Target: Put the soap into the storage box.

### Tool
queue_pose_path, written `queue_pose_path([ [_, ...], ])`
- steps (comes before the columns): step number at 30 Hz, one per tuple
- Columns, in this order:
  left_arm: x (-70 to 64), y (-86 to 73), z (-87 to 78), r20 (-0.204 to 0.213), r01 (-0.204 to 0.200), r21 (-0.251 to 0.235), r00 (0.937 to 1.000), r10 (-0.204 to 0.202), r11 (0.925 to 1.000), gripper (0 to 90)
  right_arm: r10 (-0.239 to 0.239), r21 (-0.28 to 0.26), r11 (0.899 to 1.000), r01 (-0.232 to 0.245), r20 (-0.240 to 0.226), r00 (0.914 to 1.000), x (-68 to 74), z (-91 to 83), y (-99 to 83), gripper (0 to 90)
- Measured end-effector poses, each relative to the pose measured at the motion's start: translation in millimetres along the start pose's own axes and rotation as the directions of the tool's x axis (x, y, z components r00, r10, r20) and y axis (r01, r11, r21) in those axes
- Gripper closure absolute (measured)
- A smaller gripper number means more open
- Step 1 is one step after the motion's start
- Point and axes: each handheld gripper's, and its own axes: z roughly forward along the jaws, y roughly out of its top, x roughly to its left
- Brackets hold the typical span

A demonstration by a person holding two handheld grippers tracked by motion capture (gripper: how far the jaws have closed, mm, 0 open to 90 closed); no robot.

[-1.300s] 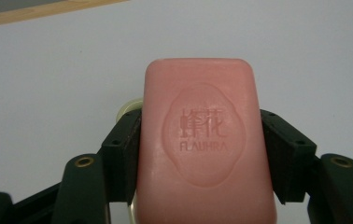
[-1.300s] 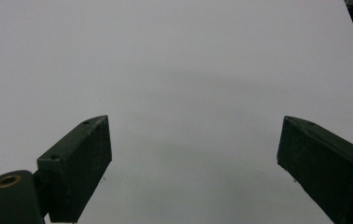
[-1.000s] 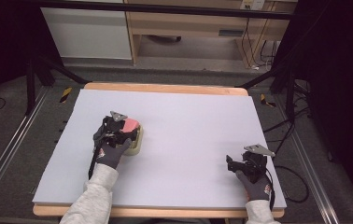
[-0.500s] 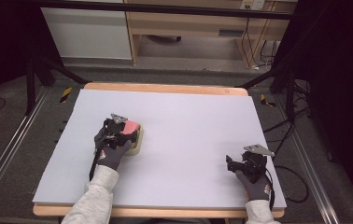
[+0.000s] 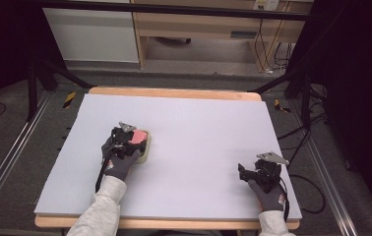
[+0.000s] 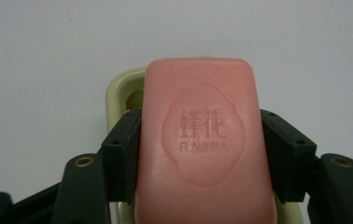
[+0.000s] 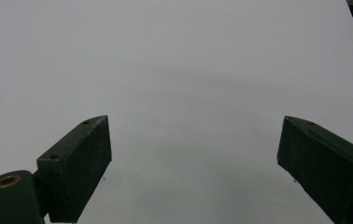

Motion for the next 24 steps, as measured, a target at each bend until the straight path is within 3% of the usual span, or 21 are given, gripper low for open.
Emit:
queue_pose_path([
  [6,-0.5,-1.8,4.0,-0.005,0.003,0.013,1.0,-0.003,0.9999,36.9,0.0,0.002,1.0,0.0,-0.001,1.0,-0.1,0.3,-0.1,10.0],
  [11,2.5,-7.8,7.8,0.008,0.03,0.005,0.9995,-0.03,0.9995,36.9,-0.002,0.002,1.0,0.002,-0.001,1.0,0.2,0.3,0.0,9.8],
  [20,1.7,-7.8,4.5,0.008,0.011,0.0,0.9999,-0.011,0.9999,35.3,-0.003,-0.006,1.0,0.003,0.016,0.9999,0.8,-0.2,0.2,6.7],
  [23,2.6,-6.0,-1.1,0.014,0.002,-0.019,0.9999,-0.002,0.9998,22.4,-0.001,-0.015,1.0,0.001,0.019,0.9998,1.0,-1.0,0.7,6.2],
  [24,2.7,-5.8,-3.6,0.011,-0.002,-0.019,0.9999,0.002,0.9998,21.8,-0.001,-0.015,1.0,0.001,0.021,0.9998,1.4,-1.1,0.8,6.1],
])
